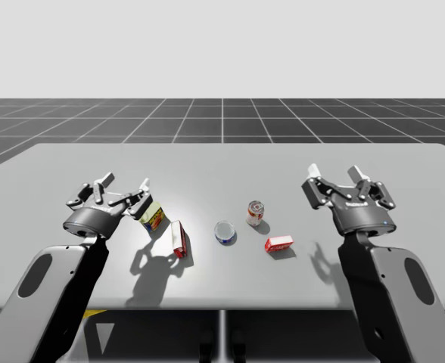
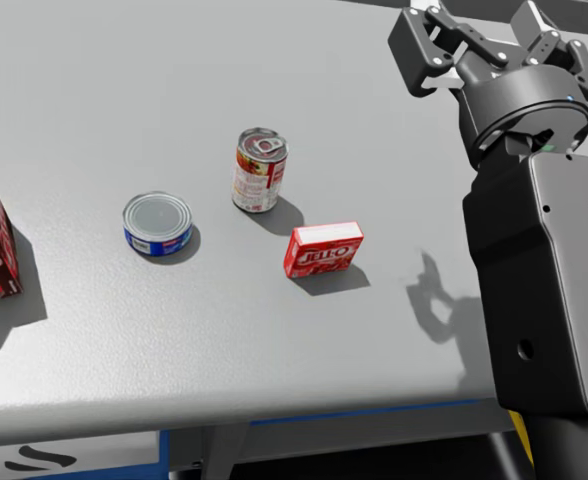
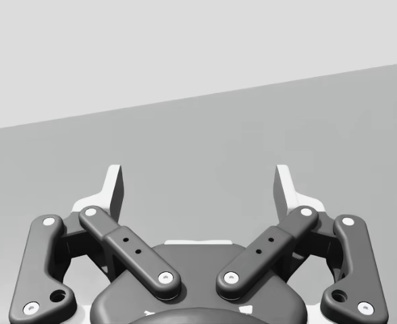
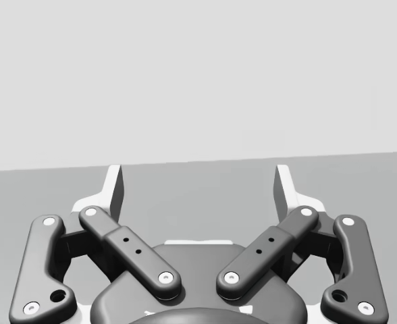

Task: Pick up the gelatin box and lift it.

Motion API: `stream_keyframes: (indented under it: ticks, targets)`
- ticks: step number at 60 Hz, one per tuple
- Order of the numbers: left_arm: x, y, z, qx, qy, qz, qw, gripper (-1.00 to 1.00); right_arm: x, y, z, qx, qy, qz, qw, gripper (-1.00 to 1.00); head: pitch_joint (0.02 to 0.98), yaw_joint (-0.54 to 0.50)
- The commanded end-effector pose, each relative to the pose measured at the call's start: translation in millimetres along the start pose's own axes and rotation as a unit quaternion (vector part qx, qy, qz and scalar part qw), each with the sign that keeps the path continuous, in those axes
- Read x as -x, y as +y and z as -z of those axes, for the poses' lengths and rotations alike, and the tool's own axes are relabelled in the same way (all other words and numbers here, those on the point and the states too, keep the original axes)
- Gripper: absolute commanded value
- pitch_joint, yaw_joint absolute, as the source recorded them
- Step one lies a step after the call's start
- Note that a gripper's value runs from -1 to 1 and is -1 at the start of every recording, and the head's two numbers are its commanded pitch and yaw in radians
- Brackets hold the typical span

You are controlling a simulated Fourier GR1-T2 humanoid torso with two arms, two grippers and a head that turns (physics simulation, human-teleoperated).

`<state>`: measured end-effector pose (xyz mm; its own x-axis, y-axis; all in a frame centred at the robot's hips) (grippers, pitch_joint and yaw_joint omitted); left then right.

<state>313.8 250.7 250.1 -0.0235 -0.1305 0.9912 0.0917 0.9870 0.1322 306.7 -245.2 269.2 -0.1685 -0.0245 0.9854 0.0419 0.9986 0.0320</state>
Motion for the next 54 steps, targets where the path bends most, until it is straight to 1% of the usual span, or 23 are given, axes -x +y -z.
stream_keyframes:
  ticks: [1,5,6,9,10,11,15,18,21,24,25,27,28,29,30,36,39,41,44,47,49,50,54]
  targets:
    - [0.1,0.2,-0.3,-0.001,0.001,-0.001,1.0000,-1.00,-10.3,2.4,-12.2,0.004,-0.004,-0.002,1.0000,-1.00,0.908,-0.25]
    - [0.1,0.5,-0.4,-0.001,0.001,-0.003,1.0000,-1.00,-10.6,8.3,-27.2,-0.005,-0.003,-0.018,0.9998,-1.00,0.906,-0.26]
    - [0.1,0.5,-0.5,-0.001,0.001,-0.003,1.0000,-1.00,-10.1,10.0,-32.5,-0.009,-0.002,-0.025,0.9997,-1.00,0.906,-0.26]
    - [0.2,1.0,-0.4,-0.001,0.001,-0.003,1.0000,-1.00,-8.4,12.8,-41.7,-0.015,0.004,-0.029,0.9995,-1.00,0.904,-0.26]
    - [0.2,1.0,-0.5,-0.001,0.001,-0.004,1.0000,-1.00,-6.8,15.2,-50.7,-0.022,0.008,-0.032,0.9992,-1.00,0.903,-0.26]
    - [0.2,1.1,-0.4,-0.001,0.001,-0.004,1.0000,-1.00,-6.2,16.0,-53.6,-0.023,0.008,-0.034,0.9991,-1.00,0.903,-0.26]
    - [0.3,1.6,-0.5,-0.001,0.001,-0.004,1.0000,-1.00,-2.1,20.1,-70.7,-0.036,0.017,-0.038,0.9985,-1.00,0.900,-0.26]
    - [0.3,1.8,-0.4,-0.001,0.001,-0.004,1.0000,-1.00,0.5,22.3,-81.3,-0.041,0.023,-0.034,0.9983,-1.00,0.899,-0.27]
    - [0.3,2.1,-0.4,-0.002,0.001,-0.004,1.0000,-1.00,4.2,24.4,-93.2,-0.048,0.028,-0.038,0.9977,-1.00,0.897,-0.27]
    - [0.3,2.2,-0.3,-0.002,0.001,-0.005,1.0000,-1.00,6.3,25.2,-99.2,-0.052,0.031,-0.036,0.9975,-1.00,0.897,-0.27]
    - [0.3,2.2,-0.3,-0.002,0.001,-0.004,1.0000,-1.00,9.3,27.1,-105.6,-0.056,0.036,-0.032,0.9972,-1.00,0.896,-0.27]
    - [0.3,2.2,-0.3,-0.002,0.002,-0.005,1.0000,-1.00,12.0,28.6,-109.6,-0.059,0.039,-0.034,0.9969,-1.00,0.895,-0.27]
    - [0.4,2.2,-0.2,-0.002,0.002,-0.004,1.0000,-1.00,13.7,29.4,-111.5,-0.058,0.040,-0.032,0.9970,-1.00,0.895,-0.27]
    - [0.4,2.2,-0.2,-0.002,0.002,-0.004,1.0000,-1.00,17.0,31.0,-115.1,-0.057,0.044,-0.025,0.9971,-1.00,0.895,-0.27]
    - [0.4,2.3,-0.2,-0.002,0.002,-0.005,1.0000,-1.00,20.0,33.3,-118.8,-0.056,0.047,-0.024,0.9970,-1.00,0.895,-0.27]
    - [0.5,2.4,0.0,-0.002,0.002,-0.004,1.0000,-1.00,36.7,40.3,-132.2,-0.057,0.070,-0.029,0.9955,-1.00,0.895,-0.27]
    - [0.4,2.4,-0.1,-0.002,0.002,-0.004,1.0000,-1.00,42.4,43.7,-135.8,-0.059,0.081,-0.024,0.9947,-1.00,0.895,-0.27]
    - [0.5,2.5,0.1,-0.003,0.002,-0.004,1.0000,-1.00,48.4,47.1,-139.4,-0.060,0.088,-0.026,0.9940,-1.00,0.895,-0.27]
    - [0.6,2.7,0.1,-0.003,0.001,-0.003,1.0000,-1.00,59.2,53.9,-145.1,-0.063,0.104,-0.023,0.9924,-1.00,0.894,-0.27]
    - [0.6,2.8,0.1,-0.003,0.001,-0.003,1.0000,-1.00,69.1,59.5,-148.7,-0.065,0.117,-0.028,0.9905,-1.00,0.893,-0.27]
    - [0.6,2.8,0.0,-0.003,0.001,-0.003,1.0000,-1.00,72.1,60.6,-148.9,-0.064,0.120,-0.028,0.9902,-1.00,0.893,-0.28]
    - [0.7,2.8,0.0,-0.003,0.001,-0.003,1.0000,-1.00,74.8,61.4,-148.6,-0.063,0.124,-0.024,0.9899,-1.00,0.893,-0.28]
    - [0.7,2.9,0.1,-0.004,0.001,-0.003,1.0000,-1.00,81.3,63.0,-148.4,-0.061,0.130,-0.026,0.9894,-1.00,0.891,-0.28]
